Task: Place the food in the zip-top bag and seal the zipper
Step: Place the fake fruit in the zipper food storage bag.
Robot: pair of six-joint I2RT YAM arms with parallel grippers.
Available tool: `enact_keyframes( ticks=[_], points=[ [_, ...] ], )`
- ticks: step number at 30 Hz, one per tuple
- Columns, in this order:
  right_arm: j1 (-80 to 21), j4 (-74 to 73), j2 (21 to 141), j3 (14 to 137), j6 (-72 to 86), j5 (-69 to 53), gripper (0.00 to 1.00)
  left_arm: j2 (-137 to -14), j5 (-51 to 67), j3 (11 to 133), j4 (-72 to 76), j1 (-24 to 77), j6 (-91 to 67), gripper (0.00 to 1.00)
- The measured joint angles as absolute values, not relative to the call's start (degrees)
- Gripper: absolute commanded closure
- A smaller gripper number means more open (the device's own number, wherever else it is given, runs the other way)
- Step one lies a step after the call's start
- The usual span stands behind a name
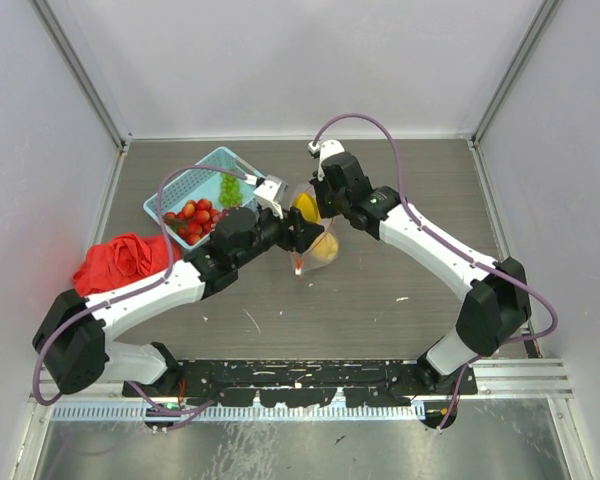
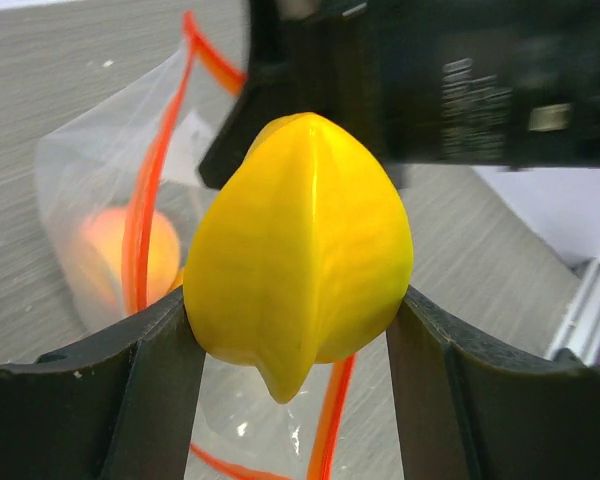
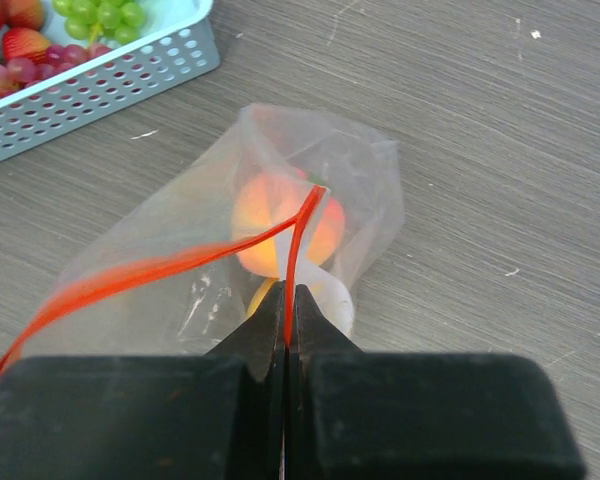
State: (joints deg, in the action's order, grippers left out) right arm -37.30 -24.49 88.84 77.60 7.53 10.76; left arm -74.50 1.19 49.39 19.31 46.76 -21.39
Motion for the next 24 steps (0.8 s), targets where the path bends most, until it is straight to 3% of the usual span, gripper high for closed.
enact_keyframes(
  ticks=[6,14,24],
  points=[
    [-38.13,-24.47,88.38,77.6,7.53,9.61,0.99,-76.29,-3.55,46.48,17.96,46.22,-21.39,0.58],
    [-38.15,-24.47,88.38,77.6,7.53,9.02,0.99,-77.69,-4.8,46.7,15.66,46.17,-21.28,0.28],
    [-38.15,-24.47,88.38,77.6,7.53,8.75,0.99,-77.8,-4.73,49.06,12.1,46.17,-21.12,0.14]
  ],
)
